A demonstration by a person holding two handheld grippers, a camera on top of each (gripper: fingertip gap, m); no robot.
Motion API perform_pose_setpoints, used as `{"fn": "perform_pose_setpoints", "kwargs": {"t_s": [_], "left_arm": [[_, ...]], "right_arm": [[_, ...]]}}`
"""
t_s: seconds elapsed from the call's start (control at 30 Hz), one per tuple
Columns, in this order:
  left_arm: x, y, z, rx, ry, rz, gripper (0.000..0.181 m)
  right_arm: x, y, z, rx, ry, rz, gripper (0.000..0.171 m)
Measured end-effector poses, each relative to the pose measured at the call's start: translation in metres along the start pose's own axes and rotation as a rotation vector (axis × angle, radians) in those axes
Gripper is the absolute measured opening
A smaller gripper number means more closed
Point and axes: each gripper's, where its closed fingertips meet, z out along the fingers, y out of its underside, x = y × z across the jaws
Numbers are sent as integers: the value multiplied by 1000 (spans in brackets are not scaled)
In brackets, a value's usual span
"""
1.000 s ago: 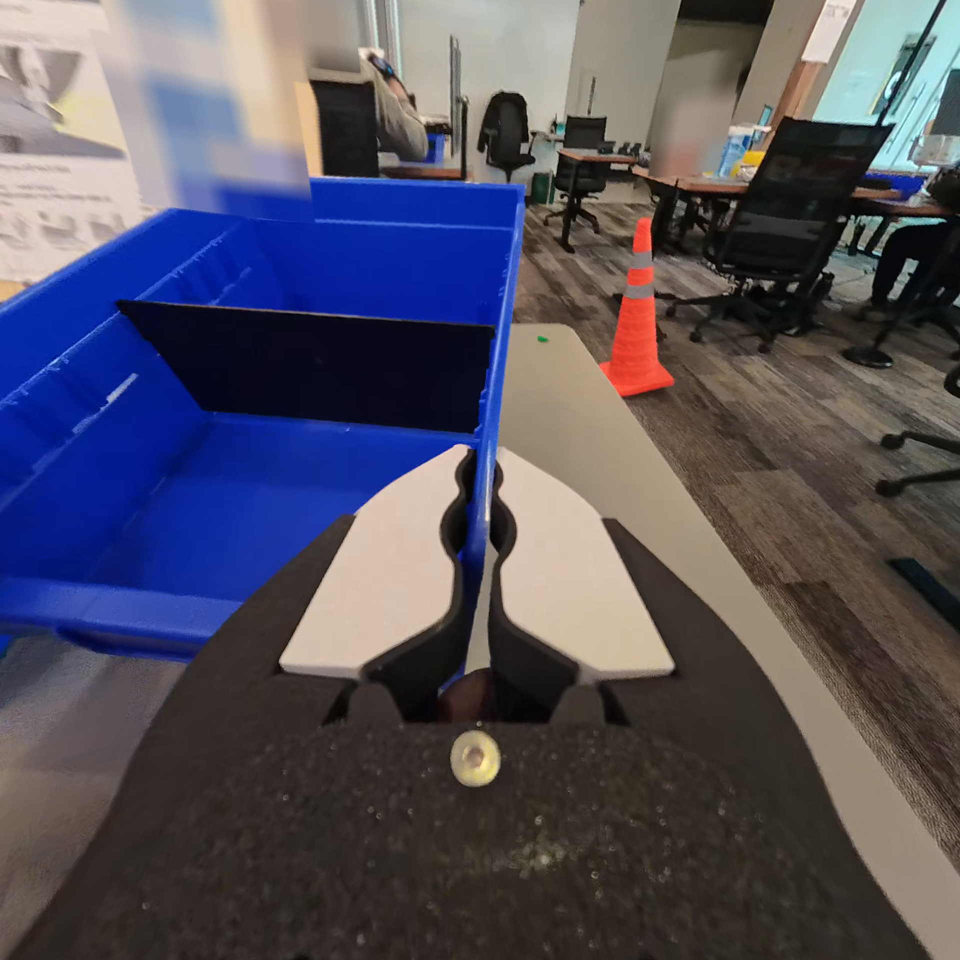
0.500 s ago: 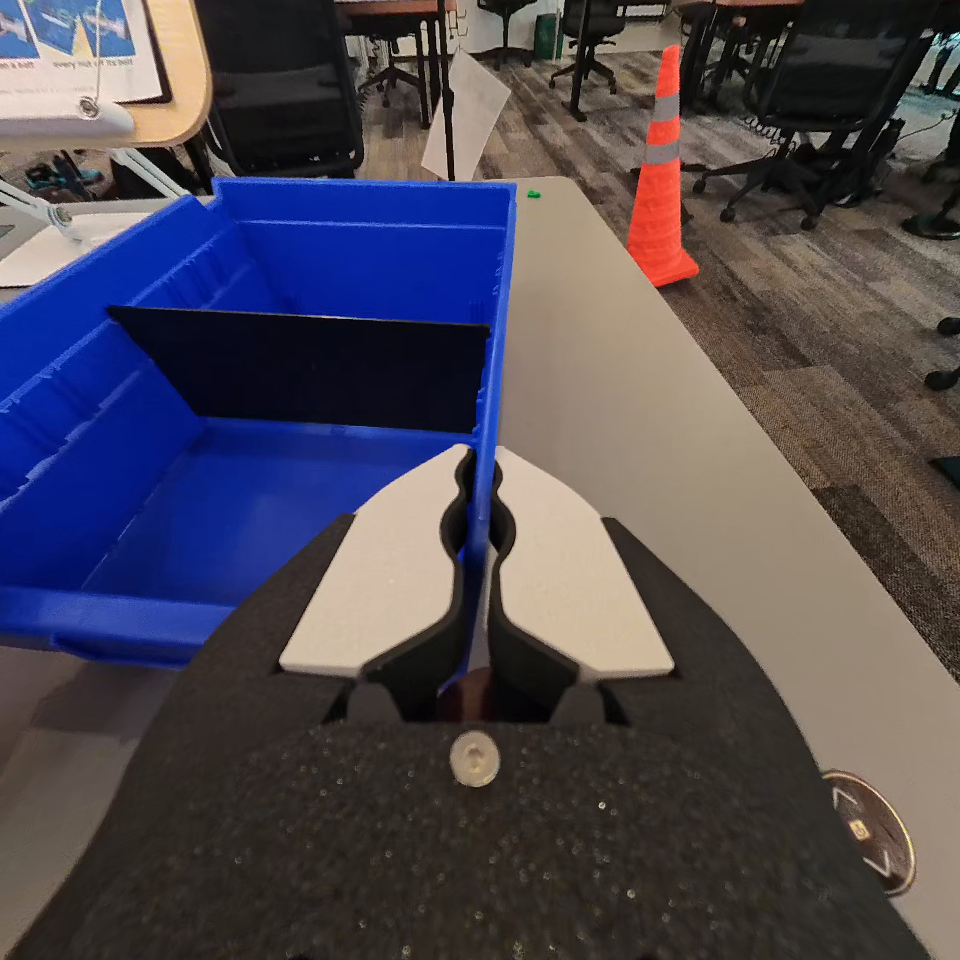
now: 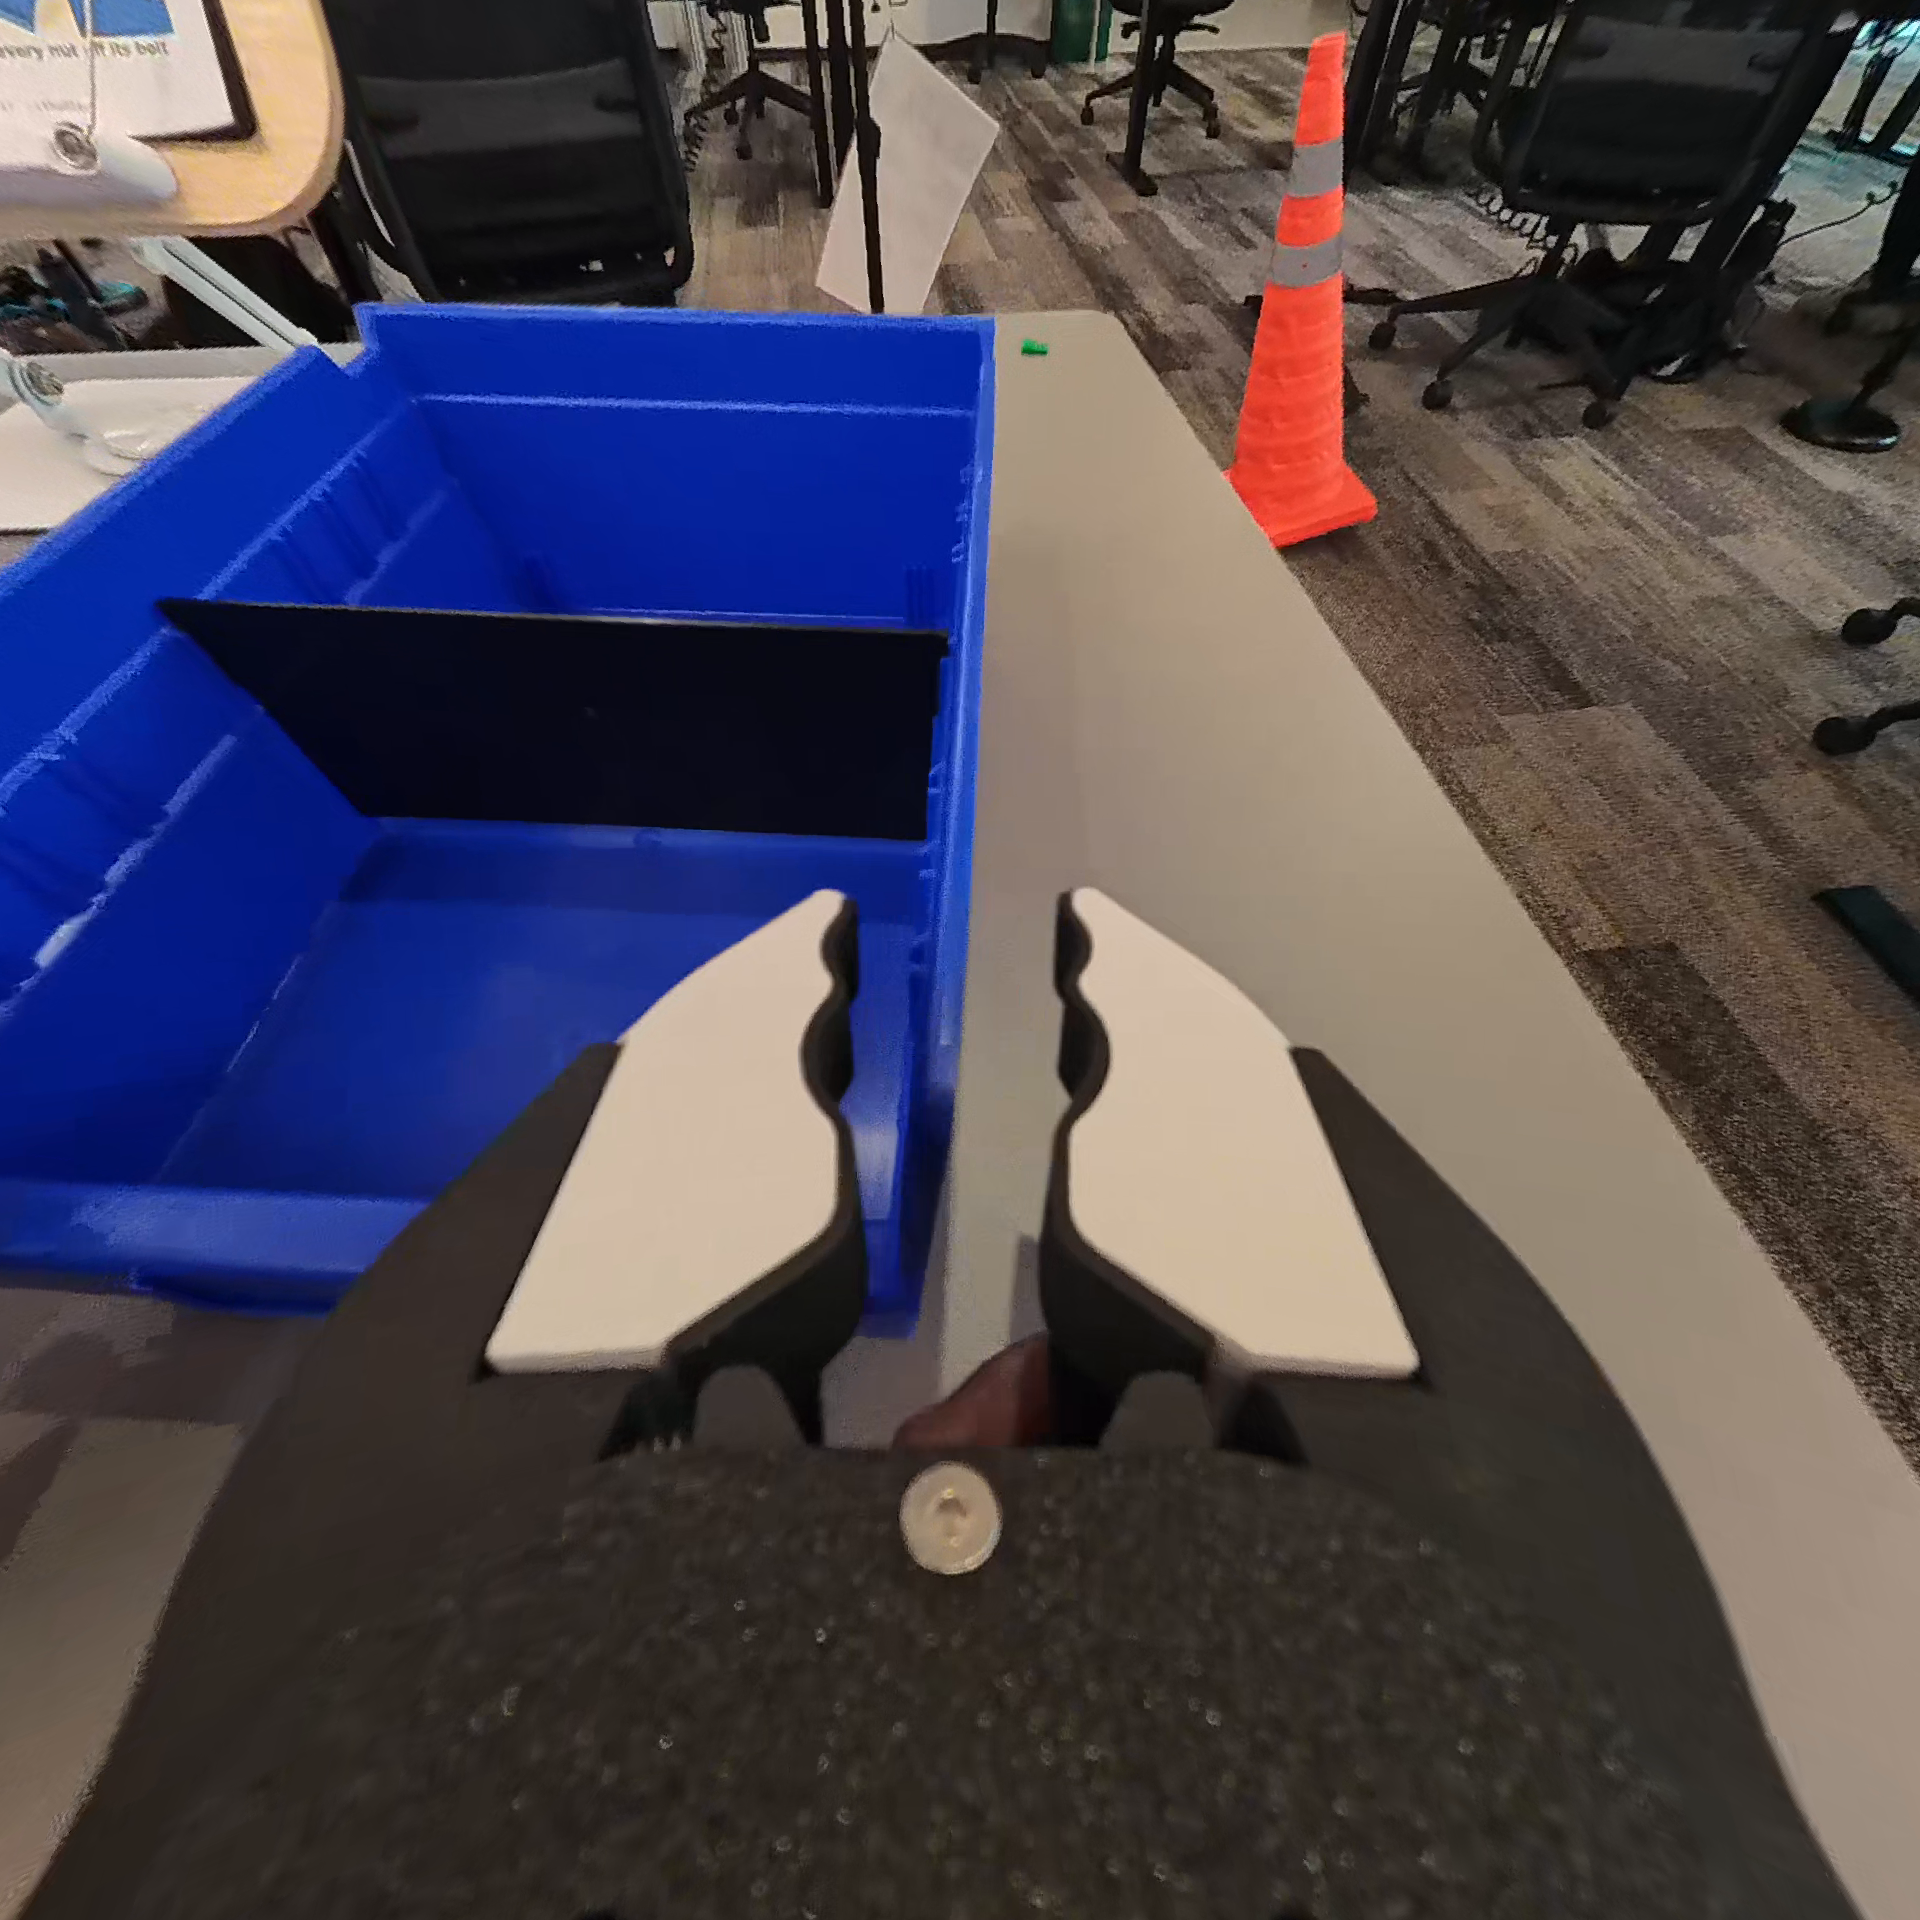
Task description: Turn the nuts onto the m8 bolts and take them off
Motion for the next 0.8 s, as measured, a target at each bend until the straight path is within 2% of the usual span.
{"fn": "perform_pose_setpoints", "kwargs": {"t_s": [0.1,0.2,0.37,0.5,0.57,0.7,0.8], "left_arm": [[-10,-11,-30,51,9,8,50],[-33,-24,-71,106,-23,10,49],[-113,-19,-134,134,-218,-20,48],[-194,5,-181,108,-460,-12,48],[-224,21,-197,79,-540,-28,48],[-264,52,-207,1,-609,-88,50],[-280,69,-201,-37,-612,-143,49]], "right_arm": [[-4,-14,-19,54,29,-36,43],[-35,-32,-40,126,-8,-93,44],[-137,-38,-64,176,-205,-152,43],[-223,-18,-66,135,-398,-180,40],[-250,-8,-60,108,-427,-211,41],[-252,1,-36,78,-313,-272,45],[-243,-1,-28,103,-234,-312,31]]}}
